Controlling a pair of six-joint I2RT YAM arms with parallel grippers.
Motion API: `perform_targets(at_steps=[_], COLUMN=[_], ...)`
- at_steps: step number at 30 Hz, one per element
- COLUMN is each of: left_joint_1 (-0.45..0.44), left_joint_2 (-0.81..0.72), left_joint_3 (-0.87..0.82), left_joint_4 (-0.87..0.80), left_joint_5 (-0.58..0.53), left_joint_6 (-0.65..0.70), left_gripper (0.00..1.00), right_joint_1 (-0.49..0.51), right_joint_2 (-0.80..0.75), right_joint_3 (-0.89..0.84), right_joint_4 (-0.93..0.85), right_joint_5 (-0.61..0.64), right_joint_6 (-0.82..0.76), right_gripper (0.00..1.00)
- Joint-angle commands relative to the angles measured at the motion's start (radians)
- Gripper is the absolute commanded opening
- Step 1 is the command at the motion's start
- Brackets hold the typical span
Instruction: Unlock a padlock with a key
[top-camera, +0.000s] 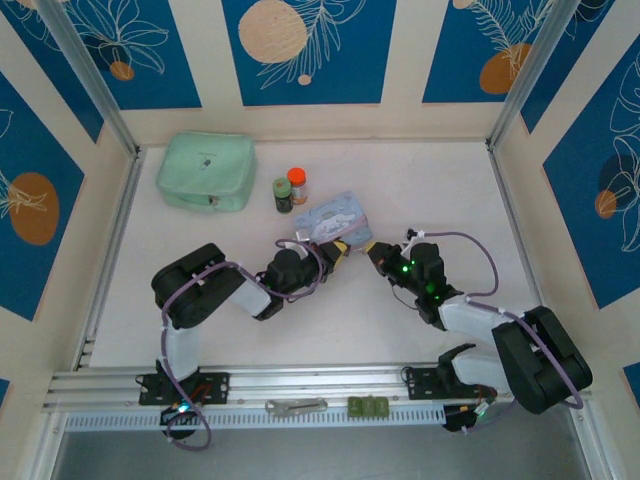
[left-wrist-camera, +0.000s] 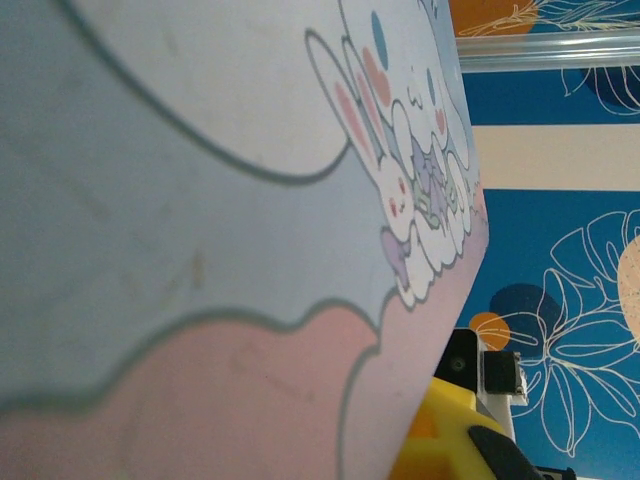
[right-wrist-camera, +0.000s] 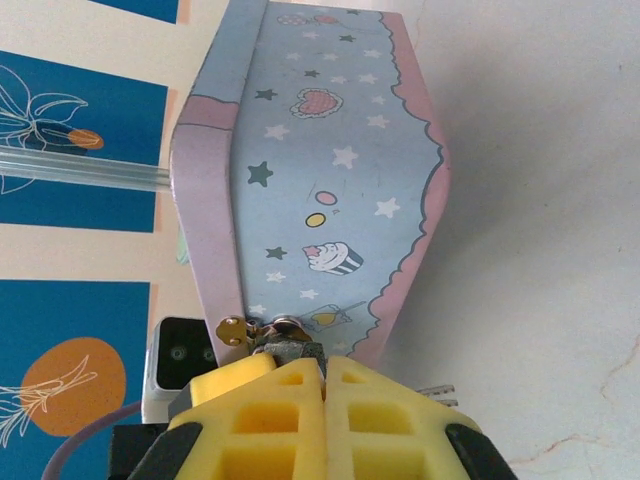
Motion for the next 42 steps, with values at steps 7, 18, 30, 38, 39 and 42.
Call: perform_targets(at_steps=[7,18,30,38,39,42], left_joint_1=[-0.017,-0.020,-0.039,-0.045,-0.045,-0.046], left_joint_2=[-0.021,-0.007,-0.043,-0.074,-0.077,-0.075], left_joint_3=[0.023,0.029,0.044,0.060,0.060,0.062], left_joint_4=[0.071,0.079,0.049,0.005,0.003,0.002], left_joint_5=[-0.016,-0.019,-0.044,-0.095,-0.098,-0.093], left_joint_6=[-0.017,-0.028,-0.062,-0.053,-0.052,-0.051], left_gripper=[0.00,0.00,0.00,0.00,0.00,0.00], right_joint_1=[0.018,0.038,0.056,0.089,0.091,0.093], right_joint_2=[0.088,0.052,0.181,0.235,0.238,0.245], right_joint_3=[0.014,-0.001,-0.008,-0.018,-0.018,-0.013], right_joint_4=[0.120,0.104,0.258,0.311,0.312,0.305], right_joint_5=[-0.004,0.018,-0.004,-0.037,-0.047,-0.088], right_joint_6=[0.005,-0.006,-0.007,-0.028,-0.031,-0.055], right_gripper=[0.00,0.00,0.00,0.00,0.00,0.00])
